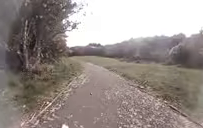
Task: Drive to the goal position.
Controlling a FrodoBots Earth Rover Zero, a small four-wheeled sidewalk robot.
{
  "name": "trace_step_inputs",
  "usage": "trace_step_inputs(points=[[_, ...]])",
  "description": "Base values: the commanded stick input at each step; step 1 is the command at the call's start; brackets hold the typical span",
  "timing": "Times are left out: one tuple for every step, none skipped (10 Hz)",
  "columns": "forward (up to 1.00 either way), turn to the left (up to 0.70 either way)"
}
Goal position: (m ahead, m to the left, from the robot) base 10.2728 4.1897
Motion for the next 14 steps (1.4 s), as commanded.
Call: trace_step_inputs(points=[[0.30, 0.00], [0.30, 0.00], [0.30, 0.00], [0.30, 0.00], [0.30, 0.00], [0.30, 0.00], [0.30, 0.00], [0.30, 0.00], [0.30, 0.00], [0.30, 0.00], [0.30, 0.00], [0.30, 0.00], [0.30, 0.00], [0.30, 0.00]])
